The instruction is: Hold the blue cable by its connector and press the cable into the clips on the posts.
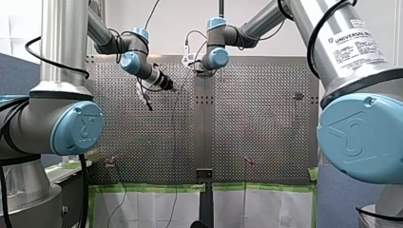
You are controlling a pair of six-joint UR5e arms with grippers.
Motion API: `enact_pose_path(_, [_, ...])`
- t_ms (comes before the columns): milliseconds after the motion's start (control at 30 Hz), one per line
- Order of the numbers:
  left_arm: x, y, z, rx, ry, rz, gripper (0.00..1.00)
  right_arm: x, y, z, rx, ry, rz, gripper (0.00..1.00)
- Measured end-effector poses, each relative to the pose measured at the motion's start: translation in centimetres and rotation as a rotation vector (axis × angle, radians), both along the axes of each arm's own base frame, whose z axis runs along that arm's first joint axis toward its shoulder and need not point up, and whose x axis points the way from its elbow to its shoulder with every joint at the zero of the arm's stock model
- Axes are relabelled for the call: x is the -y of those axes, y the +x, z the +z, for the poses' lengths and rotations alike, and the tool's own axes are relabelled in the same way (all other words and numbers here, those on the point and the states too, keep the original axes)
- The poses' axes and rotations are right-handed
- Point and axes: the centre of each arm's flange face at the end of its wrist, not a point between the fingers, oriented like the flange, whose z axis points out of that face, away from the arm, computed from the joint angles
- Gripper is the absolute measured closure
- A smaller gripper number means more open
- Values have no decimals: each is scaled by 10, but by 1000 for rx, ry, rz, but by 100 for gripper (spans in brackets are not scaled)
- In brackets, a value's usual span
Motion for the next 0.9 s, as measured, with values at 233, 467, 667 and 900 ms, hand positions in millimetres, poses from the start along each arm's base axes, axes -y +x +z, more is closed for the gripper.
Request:
enact_pose_path(233, [1,3,5,-17,-55,0,2,0,0,0,-1,0,0,100])
enact_pose_path(467, [6,6,16,-19,-108,-13,2,0,0,0,0,0,0,100])
enact_pose_path(667, [8,8,19,-13,-140,-30,2,0,0,0,1,-1,0,100])
enact_pose_path(900, [17,13,18,-4,-200,-77,2,0,1,0,3,-1,2,100])
